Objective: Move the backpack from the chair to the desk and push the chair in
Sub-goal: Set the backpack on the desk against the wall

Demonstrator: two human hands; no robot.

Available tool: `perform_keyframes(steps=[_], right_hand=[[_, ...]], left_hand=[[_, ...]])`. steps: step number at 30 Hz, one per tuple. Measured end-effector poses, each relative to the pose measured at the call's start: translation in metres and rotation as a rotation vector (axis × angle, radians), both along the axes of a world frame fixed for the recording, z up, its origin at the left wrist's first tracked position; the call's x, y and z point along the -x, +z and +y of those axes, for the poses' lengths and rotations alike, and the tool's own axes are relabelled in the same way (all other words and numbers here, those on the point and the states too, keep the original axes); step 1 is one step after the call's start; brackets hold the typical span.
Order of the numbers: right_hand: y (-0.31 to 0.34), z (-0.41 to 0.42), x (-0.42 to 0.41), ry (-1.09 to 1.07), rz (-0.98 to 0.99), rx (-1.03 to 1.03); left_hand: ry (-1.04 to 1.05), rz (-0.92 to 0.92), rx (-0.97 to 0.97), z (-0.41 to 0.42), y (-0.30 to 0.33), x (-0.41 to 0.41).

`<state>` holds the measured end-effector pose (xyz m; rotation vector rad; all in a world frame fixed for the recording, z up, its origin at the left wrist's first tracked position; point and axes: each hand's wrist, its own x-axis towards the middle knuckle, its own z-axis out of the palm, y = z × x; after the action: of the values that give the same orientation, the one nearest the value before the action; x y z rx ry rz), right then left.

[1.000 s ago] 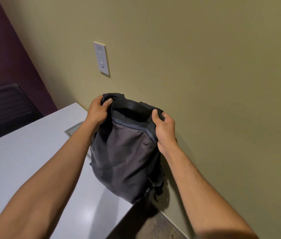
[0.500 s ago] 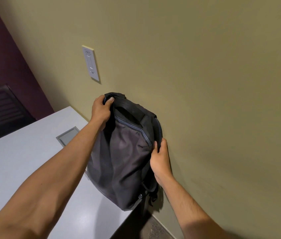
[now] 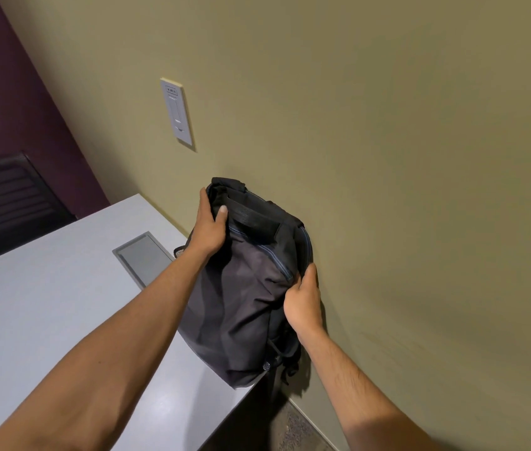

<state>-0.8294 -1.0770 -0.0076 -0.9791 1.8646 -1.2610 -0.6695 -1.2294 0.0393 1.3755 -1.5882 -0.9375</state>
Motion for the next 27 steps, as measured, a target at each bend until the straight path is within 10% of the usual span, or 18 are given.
perform_keyframes(steps=[27], right_hand=[[-0.019, 0.012, 0.001, 0.086, 0.035, -0.067]], left_hand=[[-0.136, 0.100, -0.290, 0.032, -0.029, -0.005]])
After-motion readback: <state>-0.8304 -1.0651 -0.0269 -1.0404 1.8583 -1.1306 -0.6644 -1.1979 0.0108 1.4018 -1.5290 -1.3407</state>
